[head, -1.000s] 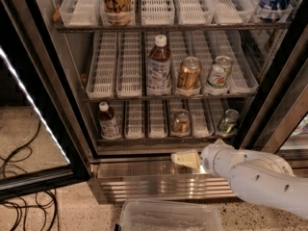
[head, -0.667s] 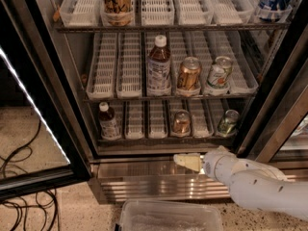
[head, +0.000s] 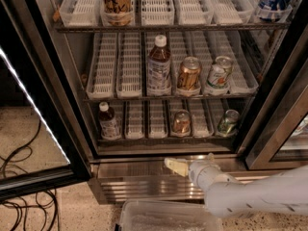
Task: Pick orange can from bottom shelf of fridge
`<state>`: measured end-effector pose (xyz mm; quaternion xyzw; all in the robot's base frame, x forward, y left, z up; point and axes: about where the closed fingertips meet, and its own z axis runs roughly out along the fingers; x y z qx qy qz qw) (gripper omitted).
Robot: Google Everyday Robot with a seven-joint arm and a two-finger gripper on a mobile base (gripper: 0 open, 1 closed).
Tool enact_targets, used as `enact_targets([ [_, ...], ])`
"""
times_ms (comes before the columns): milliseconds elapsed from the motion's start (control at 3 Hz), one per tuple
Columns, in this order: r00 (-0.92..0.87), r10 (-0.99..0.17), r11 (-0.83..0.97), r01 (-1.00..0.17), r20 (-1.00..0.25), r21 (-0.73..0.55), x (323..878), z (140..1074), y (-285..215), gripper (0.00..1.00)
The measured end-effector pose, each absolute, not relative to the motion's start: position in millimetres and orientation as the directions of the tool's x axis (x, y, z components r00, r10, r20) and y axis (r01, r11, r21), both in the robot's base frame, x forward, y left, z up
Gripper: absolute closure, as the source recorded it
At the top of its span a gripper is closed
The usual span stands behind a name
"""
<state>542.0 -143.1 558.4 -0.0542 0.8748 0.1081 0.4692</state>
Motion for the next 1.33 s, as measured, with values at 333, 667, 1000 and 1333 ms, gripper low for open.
enact_targets([
  [333, -0.49, 0.002, 0.981, -0.17, -0.872, 0.098, 557, 557, -114, 0.0],
  [667, -0.441, 0.036, 0.991, -0.098, -0.897, 0.088, 567, 569, -130, 0.0],
  [1000, -0.441, 0.036, 0.991, -0.098, -0.897, 0.088, 567, 569, -130, 0.0],
  [1333, -0.398, 0.042, 0.991, -0.101, -0.916, 0.089, 572, 575, -128, 0.0],
])
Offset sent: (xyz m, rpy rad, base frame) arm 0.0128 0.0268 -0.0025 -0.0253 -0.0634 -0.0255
